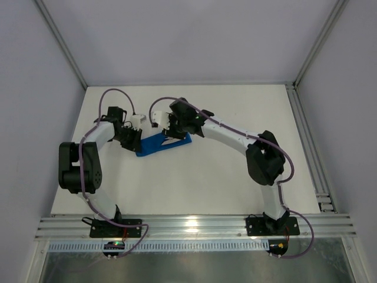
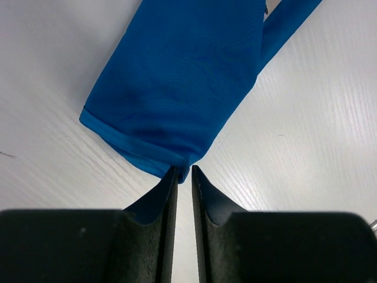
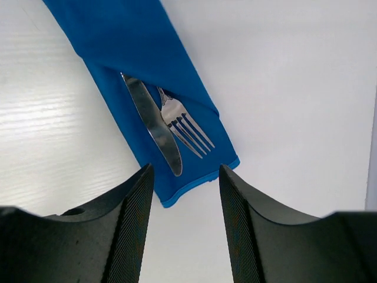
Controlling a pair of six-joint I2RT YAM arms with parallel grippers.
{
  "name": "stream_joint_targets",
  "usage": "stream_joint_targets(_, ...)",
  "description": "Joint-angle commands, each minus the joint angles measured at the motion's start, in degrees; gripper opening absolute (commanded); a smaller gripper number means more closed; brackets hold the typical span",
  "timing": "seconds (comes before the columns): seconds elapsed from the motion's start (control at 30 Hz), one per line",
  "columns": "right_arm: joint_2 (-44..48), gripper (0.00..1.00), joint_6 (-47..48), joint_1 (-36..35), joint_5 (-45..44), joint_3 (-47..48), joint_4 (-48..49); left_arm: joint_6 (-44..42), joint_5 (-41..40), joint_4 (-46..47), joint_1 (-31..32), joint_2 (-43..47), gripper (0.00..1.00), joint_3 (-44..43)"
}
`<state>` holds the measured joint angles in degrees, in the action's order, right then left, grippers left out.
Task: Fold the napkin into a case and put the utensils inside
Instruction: Insert the knife into the folded napkin.
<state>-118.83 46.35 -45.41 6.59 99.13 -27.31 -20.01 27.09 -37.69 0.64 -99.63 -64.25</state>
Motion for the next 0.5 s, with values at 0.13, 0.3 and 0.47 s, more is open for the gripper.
stream_joint_targets(0.13, 10.28, 0.52, -31.29, 7.43, 6.84, -10.17, 8.06, -1.00, 0.68, -3.17, -0.47, 4.71, 0.22, -1.75)
stream_joint_targets(0.3, 12.56, 0.52, -48.87, 13.58, 10.28, -16.85, 12.45, -3.18, -2.39, -6.25, -2.40, 10.06, 0.32, -3.86)
stream_joint_targets(0.47, 13.88, 0.52, -52.59, 16.67, 8.45, -21.26, 13.34, -7.50, -5.19, -8.46, 4.33, 10.78, 0.48, -6.94)
